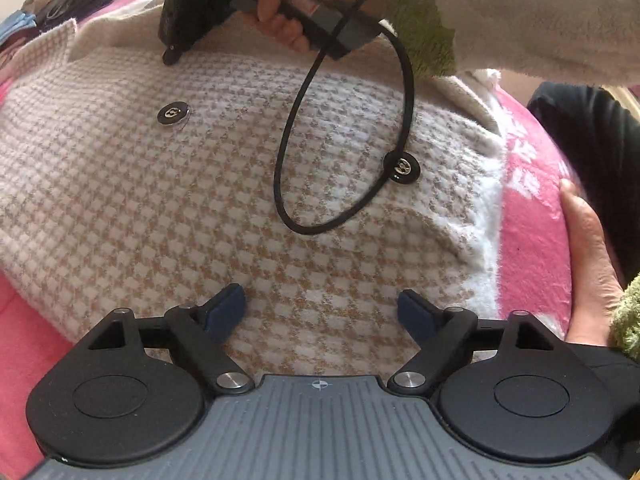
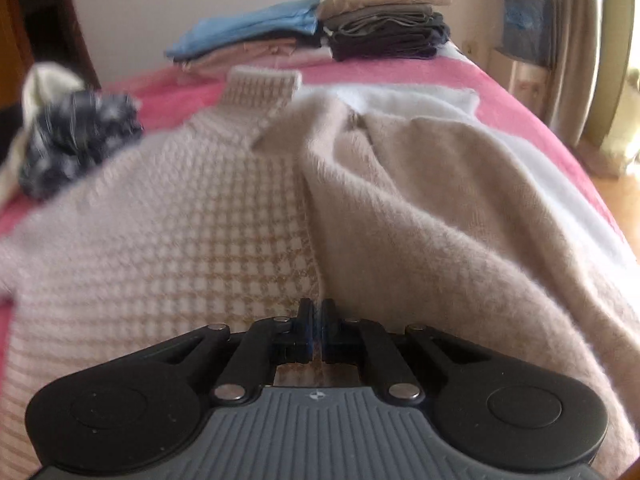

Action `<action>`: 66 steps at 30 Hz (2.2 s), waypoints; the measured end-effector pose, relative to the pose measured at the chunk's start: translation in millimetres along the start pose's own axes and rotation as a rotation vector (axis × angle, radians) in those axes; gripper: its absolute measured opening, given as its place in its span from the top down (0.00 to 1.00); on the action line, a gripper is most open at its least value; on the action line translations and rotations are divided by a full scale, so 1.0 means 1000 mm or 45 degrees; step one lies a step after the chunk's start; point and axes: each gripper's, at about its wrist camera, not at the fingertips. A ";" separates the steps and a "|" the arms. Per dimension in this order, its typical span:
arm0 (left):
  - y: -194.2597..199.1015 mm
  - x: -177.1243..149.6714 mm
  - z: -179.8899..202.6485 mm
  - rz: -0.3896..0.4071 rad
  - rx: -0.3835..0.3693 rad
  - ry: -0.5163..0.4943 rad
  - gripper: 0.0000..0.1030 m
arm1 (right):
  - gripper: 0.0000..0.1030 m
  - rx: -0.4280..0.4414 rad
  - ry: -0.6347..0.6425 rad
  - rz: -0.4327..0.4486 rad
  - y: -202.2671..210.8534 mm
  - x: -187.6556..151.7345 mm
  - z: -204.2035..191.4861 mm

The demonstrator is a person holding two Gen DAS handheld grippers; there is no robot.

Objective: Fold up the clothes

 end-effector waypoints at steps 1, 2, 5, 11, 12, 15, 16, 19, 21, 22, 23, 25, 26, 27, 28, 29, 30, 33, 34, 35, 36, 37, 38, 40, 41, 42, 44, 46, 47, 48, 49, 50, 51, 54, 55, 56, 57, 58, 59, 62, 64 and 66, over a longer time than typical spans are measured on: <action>0.003 -0.001 -0.002 0.006 0.010 0.013 0.19 | 0.96 -0.025 0.030 0.006 -0.002 -0.001 -0.004; 0.006 -0.001 -0.004 0.016 0.023 0.031 0.19 | 0.96 -0.048 0.051 0.014 0.000 0.000 -0.010; 0.019 -0.002 -0.019 0.070 0.079 0.125 0.19 | 0.92 -0.089 0.083 0.087 0.021 0.004 -0.020; 0.026 -0.003 -0.066 0.148 0.165 0.422 0.22 | 0.92 0.170 0.142 0.112 0.033 0.017 -0.034; 0.023 -0.003 -0.070 0.133 0.185 0.450 0.24 | 0.92 0.190 0.162 0.085 0.026 0.018 -0.037; 0.022 -0.003 -0.076 0.127 0.208 0.483 0.25 | 0.93 0.081 0.219 -0.054 -0.018 0.014 -0.038; 0.023 -0.002 -0.076 0.140 0.220 0.484 0.25 | 0.93 0.048 0.219 -0.087 -0.029 0.014 -0.037; 0.035 -0.001 -0.078 0.215 0.268 0.506 0.25 | 0.92 0.074 0.114 -0.082 -0.019 0.030 -0.040; 0.040 0.000 -0.085 0.273 0.277 0.555 0.25 | 0.92 0.152 0.068 -0.042 -0.009 0.042 -0.047; 0.041 0.000 -0.091 0.294 0.285 0.596 0.25 | 0.92 0.182 0.072 -0.013 -0.007 0.048 -0.053; 0.041 0.000 -0.097 0.303 0.296 0.637 0.25 | 0.92 0.184 0.106 0.019 -0.007 0.054 -0.062; 0.035 -0.006 -0.109 0.287 0.309 0.735 0.25 | 0.92 0.184 0.156 0.077 -0.019 0.069 -0.078; 0.033 -0.009 -0.114 0.275 0.308 0.777 0.25 | 0.92 0.180 0.149 0.091 -0.029 0.077 -0.084; 0.031 -0.012 -0.118 0.268 0.304 0.809 0.26 | 0.92 0.173 0.133 0.104 -0.041 0.086 -0.088; 0.029 -0.015 -0.122 0.264 0.300 0.838 0.27 | 0.92 0.163 0.106 0.116 -0.055 0.096 -0.090; 0.028 -0.018 -0.126 0.260 0.297 0.867 0.27 | 0.92 0.154 0.079 0.127 -0.069 0.105 -0.092; 0.027 -0.020 -0.129 0.264 0.292 0.888 0.27 | 0.92 0.144 0.043 0.136 -0.083 0.115 -0.092; 0.026 -0.022 -0.133 0.277 0.274 0.907 0.27 | 0.92 0.110 -0.105 0.119 -0.124 0.137 -0.083; 0.026 -0.023 -0.133 0.277 0.271 0.906 0.27 | 0.92 0.097 -0.157 0.101 -0.136 0.142 -0.079; 0.025 -0.023 -0.134 0.277 0.268 0.904 0.27 | 0.92 0.084 -0.209 0.084 -0.149 0.148 -0.075; 0.024 -0.023 -0.134 0.277 0.265 0.902 0.27 | 0.93 0.071 -0.261 0.066 -0.162 0.154 -0.071; 0.024 -0.024 -0.135 0.278 0.261 0.901 0.27 | 0.93 0.060 -0.297 0.059 -0.171 0.158 -0.069; 0.023 -0.024 -0.135 0.278 0.258 0.899 0.27 | 0.93 0.049 -0.304 0.066 -0.174 0.160 -0.070; 0.024 -0.026 -0.135 0.279 0.251 0.903 0.26 | 0.92 0.032 -0.302 0.085 -0.173 0.165 -0.076; 0.025 -0.026 -0.134 0.280 0.247 0.905 0.26 | 0.92 0.062 -0.293 0.113 -0.168 0.165 -0.079; 0.026 -0.027 -0.134 0.281 0.243 0.908 0.26 | 0.92 0.093 -0.284 0.142 -0.163 0.166 -0.082; 0.026 -0.027 -0.133 0.279 0.245 0.899 0.26 | 0.92 0.180 -0.249 0.160 -0.158 0.167 -0.089; 0.026 -0.026 -0.131 0.277 0.250 0.886 0.26 | 0.92 0.177 -0.198 0.094 -0.168 0.168 -0.098; 0.026 -0.025 -0.131 0.275 0.252 0.880 0.26 | 0.92 0.130 -0.182 0.052 -0.179 0.168 -0.101; 0.026 -0.025 -0.130 0.274 0.254 0.874 0.25 | 0.94 0.096 -0.178 0.028 -0.186 0.170 -0.102; 0.026 -0.024 -0.129 0.274 0.258 0.863 0.25 | 0.94 0.082 -0.193 0.031 -0.190 0.173 -0.102; 0.026 -0.024 -0.128 0.274 0.262 0.849 0.25 | 0.94 0.067 -0.208 0.035 -0.193 0.175 -0.102; 0.026 -0.024 -0.127 0.277 0.263 0.844 0.25 | 0.94 0.055 -0.226 0.035 -0.194 0.179 -0.101; 0.026 -0.025 -0.129 0.295 0.249 0.863 0.25 | 0.92 0.006 -0.192 0.045 -0.176 0.186 -0.103; 0.027 -0.026 -0.130 0.299 0.245 0.874 0.25 | 0.92 0.000 -0.177 0.055 -0.164 0.187 -0.100; 0.028 -0.026 -0.131 0.302 0.242 0.885 0.25 | 0.92 0.013 -0.167 0.072 -0.148 0.185 -0.093; 0.028 -0.026 -0.132 0.305 0.240 0.895 0.25 | 0.92 0.026 -0.158 0.088 -0.131 0.183 -0.086; 0.028 -0.026 -0.131 0.301 0.245 0.896 0.25 | 0.92 0.040 -0.148 0.104 -0.114 0.181 -0.079; 0.028 -0.024 -0.130 0.294 0.255 0.891 0.25 | 0.92 0.059 -0.151 0.121 -0.095 0.179 -0.069; 0.031 -0.018 -0.123 0.271 0.299 0.880 0.25 | 0.92 0.148 -0.225 0.176 -0.024 0.168 -0.033; 0.033 -0.015 -0.120 0.259 0.335 0.883 0.25 | 0.91 0.217 -0.207 0.205 0.021 0.161 -0.023; 0.038 -0.012 -0.117 0.256 0.413 0.886 0.26 | 0.91 0.285 -0.058 0.216 0.058 0.155 -0.036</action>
Point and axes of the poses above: each gripper's, at about its wrist camera, not at the fingertips, and y roughly against the way its jaws point, z to its right, x to its top, and after that the axes turned 10 degrees about -y, right-handed
